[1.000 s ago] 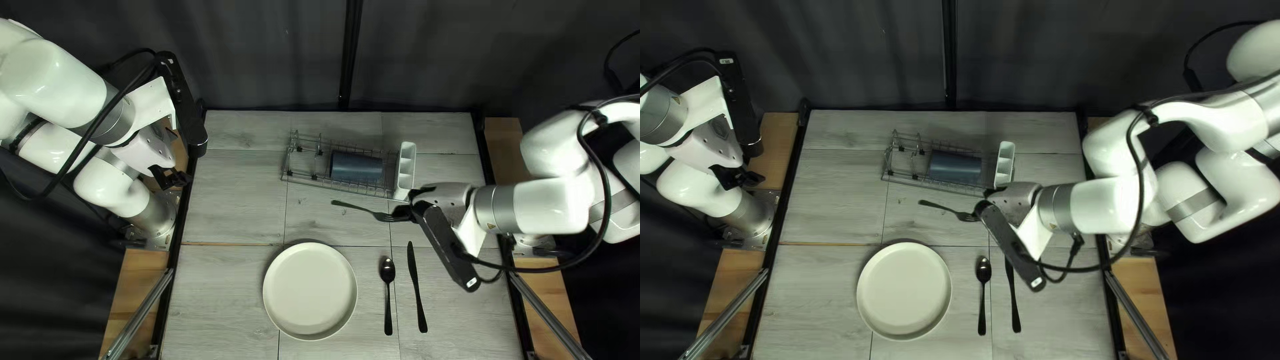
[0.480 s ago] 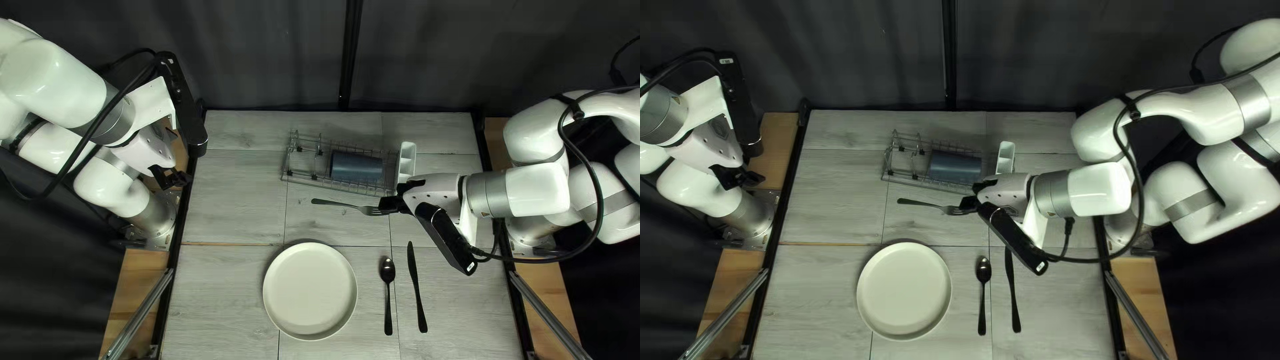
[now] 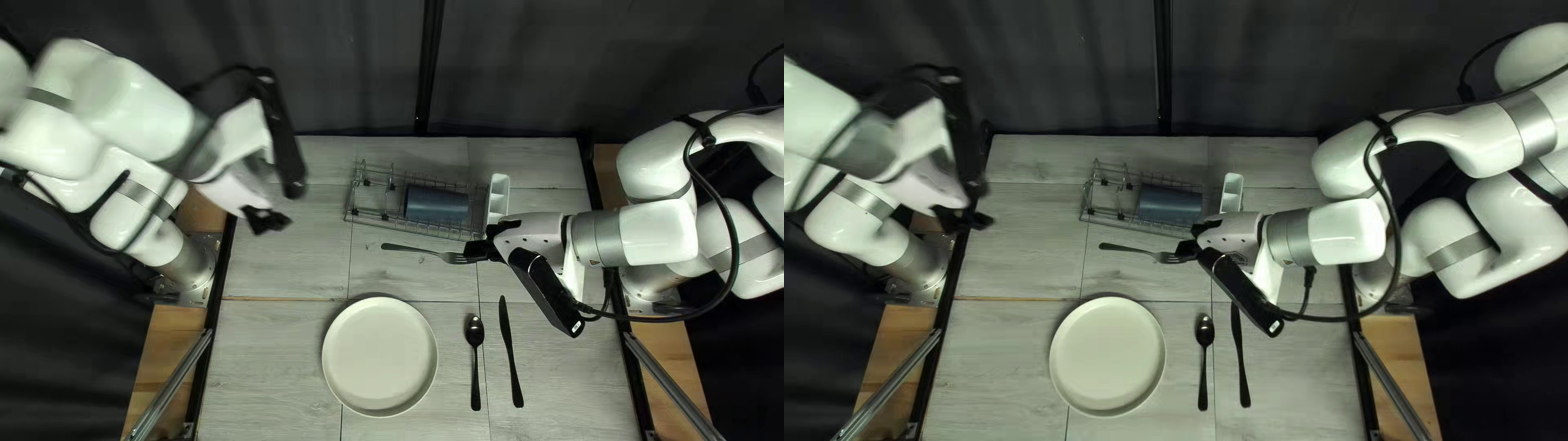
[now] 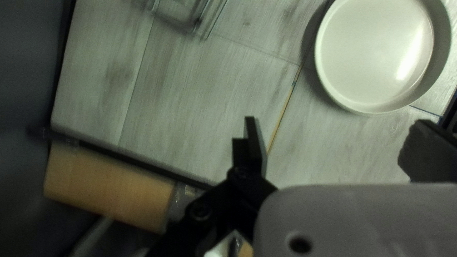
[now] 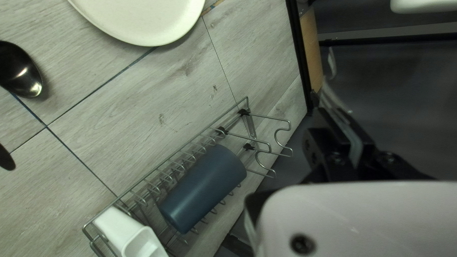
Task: Pick up and place plate onto table. Place down one fork to the left of the plate. Place spoon and knife to the right of the plate. Place cup above the knife and spoon
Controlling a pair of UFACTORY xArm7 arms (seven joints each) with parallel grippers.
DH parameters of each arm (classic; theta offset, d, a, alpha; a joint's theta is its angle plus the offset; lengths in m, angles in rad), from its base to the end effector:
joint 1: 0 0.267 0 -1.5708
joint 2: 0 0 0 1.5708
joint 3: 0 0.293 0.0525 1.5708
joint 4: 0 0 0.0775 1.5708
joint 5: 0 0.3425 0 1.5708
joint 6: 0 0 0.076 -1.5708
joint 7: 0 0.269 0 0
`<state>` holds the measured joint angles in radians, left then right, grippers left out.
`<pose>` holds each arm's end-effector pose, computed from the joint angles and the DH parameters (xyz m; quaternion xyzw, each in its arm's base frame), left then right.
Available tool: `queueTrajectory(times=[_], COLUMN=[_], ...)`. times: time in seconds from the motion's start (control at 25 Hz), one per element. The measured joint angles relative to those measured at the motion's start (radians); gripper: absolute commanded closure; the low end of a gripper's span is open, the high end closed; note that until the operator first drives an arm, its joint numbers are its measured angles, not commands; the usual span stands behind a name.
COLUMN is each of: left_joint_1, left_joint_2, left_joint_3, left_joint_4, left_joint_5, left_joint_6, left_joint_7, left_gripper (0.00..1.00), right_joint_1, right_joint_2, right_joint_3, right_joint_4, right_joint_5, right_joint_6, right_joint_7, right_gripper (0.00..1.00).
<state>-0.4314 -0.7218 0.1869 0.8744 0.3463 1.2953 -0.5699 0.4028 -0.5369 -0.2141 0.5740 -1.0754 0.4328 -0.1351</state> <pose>0.3521 -0.0064 0.3738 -0.9755 -0.1237 -0.1774 0.0403 0.4734 0.0601 0.3126 0.7546 0.4932 0.3139 0.2979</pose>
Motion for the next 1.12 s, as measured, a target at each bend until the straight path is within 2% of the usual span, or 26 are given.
queueTrajectory(times=[0.24, 0.32, 0.8, 1.12], left_joint_1=[-0.055, -0.074, -0.088, -0.18], left_joint_2=[0.109, 0.138, 0.15, 0.274], left_joint_3=[0.128, 0.166, 0.191, 0.285], left_joint_4=[-0.054, -0.067, -0.072, -0.023], left_joint_5=[-0.003, -0.015, -0.033, -0.108], left_joint_6=[-0.287, -0.338, -0.366, -0.455], left_joint_7=[0.189, 0.238, 0.266, 0.459], left_gripper=[0.0, 0.0, 0.0, 0.0], right_joint_1=[0.0, 0.0, 0.0, 0.0], right_joint_2=[0.0, 0.0, 0.0, 0.0], right_joint_3=[0.0, 0.0, 0.0, 0.0], right_joint_4=[0.0, 0.0, 0.0, 0.0], right_joint_5=[0.0, 0.0, 0.0, 0.0], right_joint_6=[0.0, 0.0, 0.0, 0.0], right_joint_7=[0.0, 0.0, 0.0, 0.0], right_gripper=[1.0, 1.0, 1.0, 1.0])
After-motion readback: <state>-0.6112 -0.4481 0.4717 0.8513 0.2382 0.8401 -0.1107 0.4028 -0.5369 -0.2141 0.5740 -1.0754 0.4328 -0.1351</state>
